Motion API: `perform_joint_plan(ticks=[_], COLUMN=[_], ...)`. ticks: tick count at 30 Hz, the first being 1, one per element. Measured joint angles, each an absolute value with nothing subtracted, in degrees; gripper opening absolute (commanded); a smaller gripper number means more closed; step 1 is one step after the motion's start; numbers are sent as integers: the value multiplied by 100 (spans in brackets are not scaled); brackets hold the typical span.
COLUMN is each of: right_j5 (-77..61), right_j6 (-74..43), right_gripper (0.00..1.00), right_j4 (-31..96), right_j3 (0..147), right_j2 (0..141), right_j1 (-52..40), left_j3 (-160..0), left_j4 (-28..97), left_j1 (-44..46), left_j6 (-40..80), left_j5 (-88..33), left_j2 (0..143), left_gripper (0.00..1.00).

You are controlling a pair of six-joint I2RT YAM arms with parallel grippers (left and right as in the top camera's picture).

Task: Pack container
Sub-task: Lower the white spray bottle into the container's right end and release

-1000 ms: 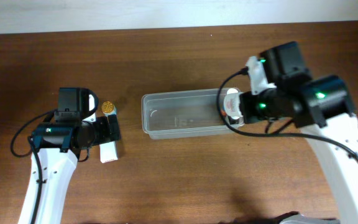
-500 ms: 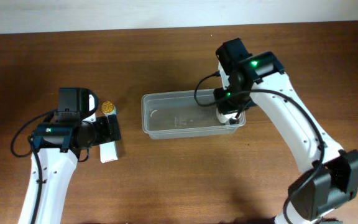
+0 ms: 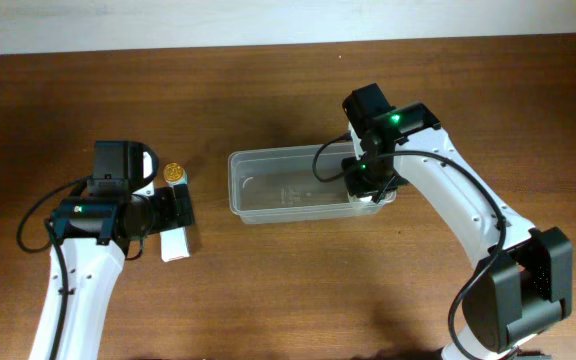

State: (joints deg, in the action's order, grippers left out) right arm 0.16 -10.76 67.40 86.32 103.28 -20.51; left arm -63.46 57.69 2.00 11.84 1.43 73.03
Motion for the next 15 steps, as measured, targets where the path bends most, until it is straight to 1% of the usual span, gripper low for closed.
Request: perform_joint_plan(ticks=[2,13,15], right_j5=[14,21,23], right_j6=[-1083,-1096,-1092], right_gripper=[40,41,46], right_j4=[6742,6952,7074], right_j3=[8621,8626,8783], right_j2=[10328,10280,10110], right_j1=[-2051,-2051,-2051], left_j3=[-6346,-6346,-6346], left_j4=[5769,5769,5769], left_j1=[200,200,200], left_j6=[1184,1186,1184], left_j5=[143,143,143], left_j2=[7303,7303,7303], left_gripper=[100,99,99])
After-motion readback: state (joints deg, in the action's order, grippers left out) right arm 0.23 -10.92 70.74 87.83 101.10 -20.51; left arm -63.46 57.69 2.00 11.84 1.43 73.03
